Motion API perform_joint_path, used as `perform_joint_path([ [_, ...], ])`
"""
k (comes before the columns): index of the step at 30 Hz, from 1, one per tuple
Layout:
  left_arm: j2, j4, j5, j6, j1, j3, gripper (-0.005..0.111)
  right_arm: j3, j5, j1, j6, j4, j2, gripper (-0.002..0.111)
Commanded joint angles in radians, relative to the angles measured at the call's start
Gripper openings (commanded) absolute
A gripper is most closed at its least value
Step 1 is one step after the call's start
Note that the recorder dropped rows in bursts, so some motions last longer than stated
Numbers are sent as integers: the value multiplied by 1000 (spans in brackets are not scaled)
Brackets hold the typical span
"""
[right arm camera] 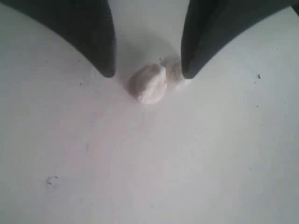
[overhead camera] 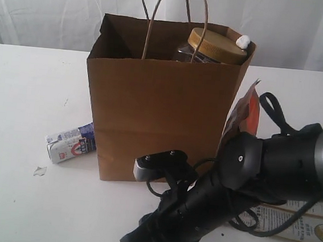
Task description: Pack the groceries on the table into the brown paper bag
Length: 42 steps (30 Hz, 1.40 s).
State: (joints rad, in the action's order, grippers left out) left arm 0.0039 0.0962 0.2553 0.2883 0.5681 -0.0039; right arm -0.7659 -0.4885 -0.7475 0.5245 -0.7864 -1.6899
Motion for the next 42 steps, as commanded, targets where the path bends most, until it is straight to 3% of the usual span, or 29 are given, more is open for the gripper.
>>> perform_joint_path([
  [1, -4, -5, 0, 0, 3, 4, 0, -23, 0, -1, 14, -3, -17, 42],
  [23, -4, -5, 0, 0, 3, 4, 0, -29, 8, -20, 29, -3, -90, 35],
  [25, -4, -5, 0, 0, 3, 4, 0, -29, 8, -20, 29, -3, -92, 32],
  [30, -4, -5, 0, 0, 3, 4, 0, -29, 26, -20, 55, -3, -92, 1],
  [34, -4, -5, 0, 0, 3, 4, 0, -29, 58, -20, 55, 10, -73, 0],
  [42, -4, -5, 0, 0, 3, 4, 0, -56, 23, -20, 55, 94, 239, 0],
])
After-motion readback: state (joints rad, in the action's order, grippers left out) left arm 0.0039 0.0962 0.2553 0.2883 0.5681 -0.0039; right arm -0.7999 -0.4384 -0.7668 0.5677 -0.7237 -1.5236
